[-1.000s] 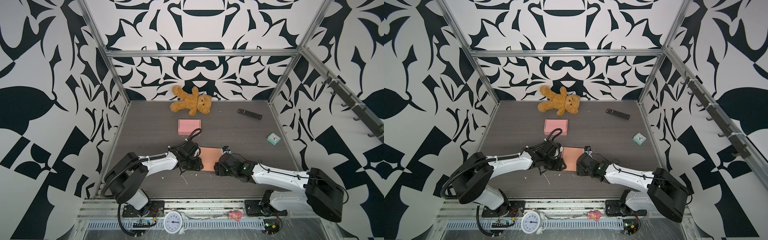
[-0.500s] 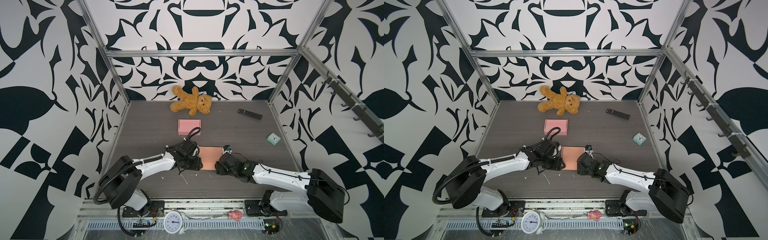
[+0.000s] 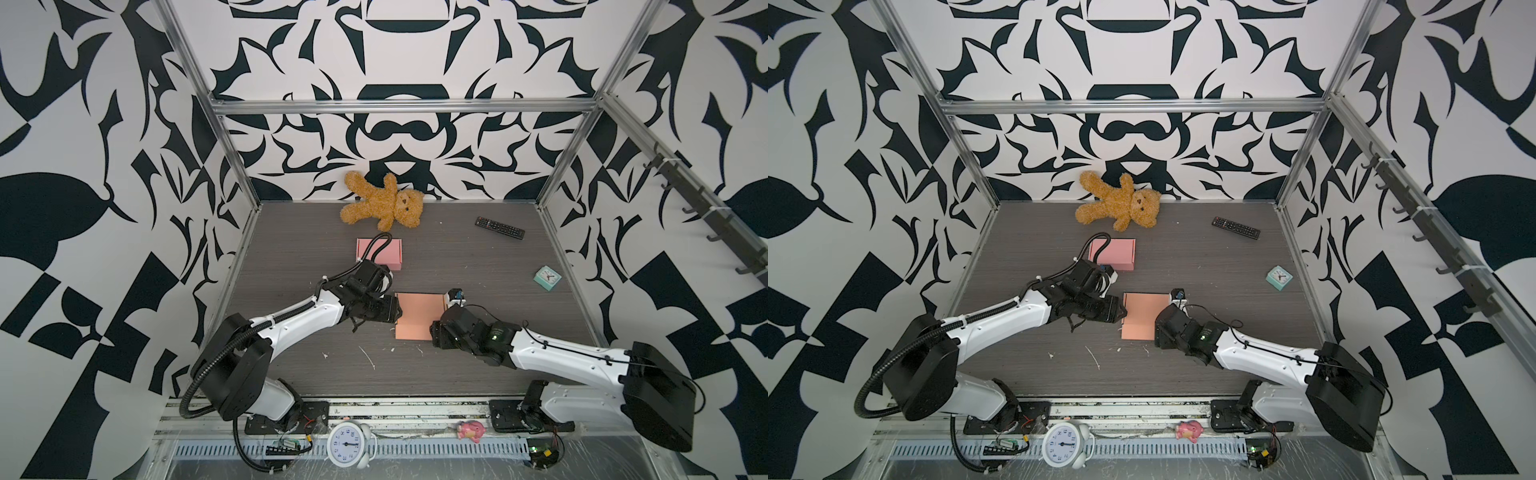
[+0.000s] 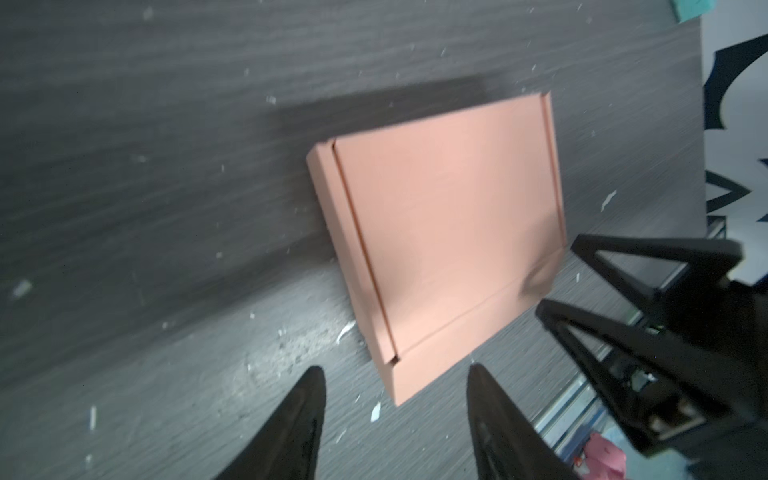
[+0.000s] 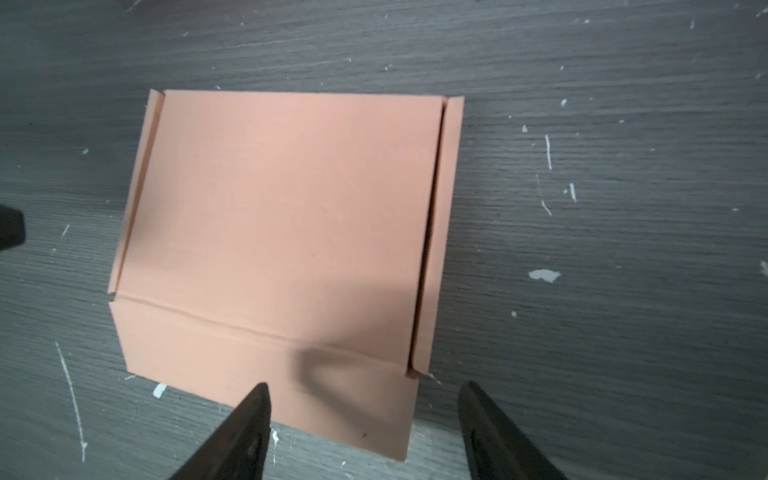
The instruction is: Fold the paper box
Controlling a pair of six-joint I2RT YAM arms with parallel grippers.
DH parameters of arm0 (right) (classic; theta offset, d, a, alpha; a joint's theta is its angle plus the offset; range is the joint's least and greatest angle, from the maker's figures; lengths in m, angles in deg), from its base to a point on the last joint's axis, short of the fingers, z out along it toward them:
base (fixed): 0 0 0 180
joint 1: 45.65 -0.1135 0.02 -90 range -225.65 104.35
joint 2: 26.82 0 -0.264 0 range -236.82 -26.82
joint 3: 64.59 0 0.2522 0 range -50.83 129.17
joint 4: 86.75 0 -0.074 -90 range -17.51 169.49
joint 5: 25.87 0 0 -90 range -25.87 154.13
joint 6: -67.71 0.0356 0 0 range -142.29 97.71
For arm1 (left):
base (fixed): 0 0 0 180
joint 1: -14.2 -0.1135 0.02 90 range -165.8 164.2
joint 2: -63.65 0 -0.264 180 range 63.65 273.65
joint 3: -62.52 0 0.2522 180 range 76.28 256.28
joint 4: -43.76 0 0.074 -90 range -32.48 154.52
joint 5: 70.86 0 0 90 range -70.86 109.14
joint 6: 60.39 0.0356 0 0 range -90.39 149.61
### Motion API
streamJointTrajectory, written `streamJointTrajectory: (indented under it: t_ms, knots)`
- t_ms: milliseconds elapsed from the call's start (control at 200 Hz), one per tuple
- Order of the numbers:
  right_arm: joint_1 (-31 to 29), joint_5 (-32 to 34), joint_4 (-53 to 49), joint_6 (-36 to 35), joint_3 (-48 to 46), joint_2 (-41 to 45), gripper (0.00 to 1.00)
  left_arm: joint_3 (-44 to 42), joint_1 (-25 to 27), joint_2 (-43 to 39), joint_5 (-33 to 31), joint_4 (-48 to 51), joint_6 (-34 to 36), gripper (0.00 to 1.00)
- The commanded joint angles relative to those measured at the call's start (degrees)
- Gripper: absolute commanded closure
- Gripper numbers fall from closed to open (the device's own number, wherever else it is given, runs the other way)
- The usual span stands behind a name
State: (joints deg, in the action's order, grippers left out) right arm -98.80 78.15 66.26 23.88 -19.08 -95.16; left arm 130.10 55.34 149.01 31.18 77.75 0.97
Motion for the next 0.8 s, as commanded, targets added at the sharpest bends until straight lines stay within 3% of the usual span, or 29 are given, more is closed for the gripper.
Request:
streamJointTrajectory:
  t_ms: [0, 355, 795]
  knots:
    - [-0.3, 1.3, -1.0, -0.8, 0.2, 1.3, 0.27, 4.2, -1.7, 3.2, 1.8, 1.8, 3.5, 0.4]
    - [-0.3, -0.8, -2.0, -1.4, 1.6, 0.7, 0.27, 14.2, -5.1, 14.4, 8.9, -0.3, 6.2, 0.32]
    - [-0.3, -2.0, -2.0, -1.4, 2.6, -0.5, 0.27, 19.7, -6.4, 25.0, 18.2, -2.8, 8.9, 0.26]
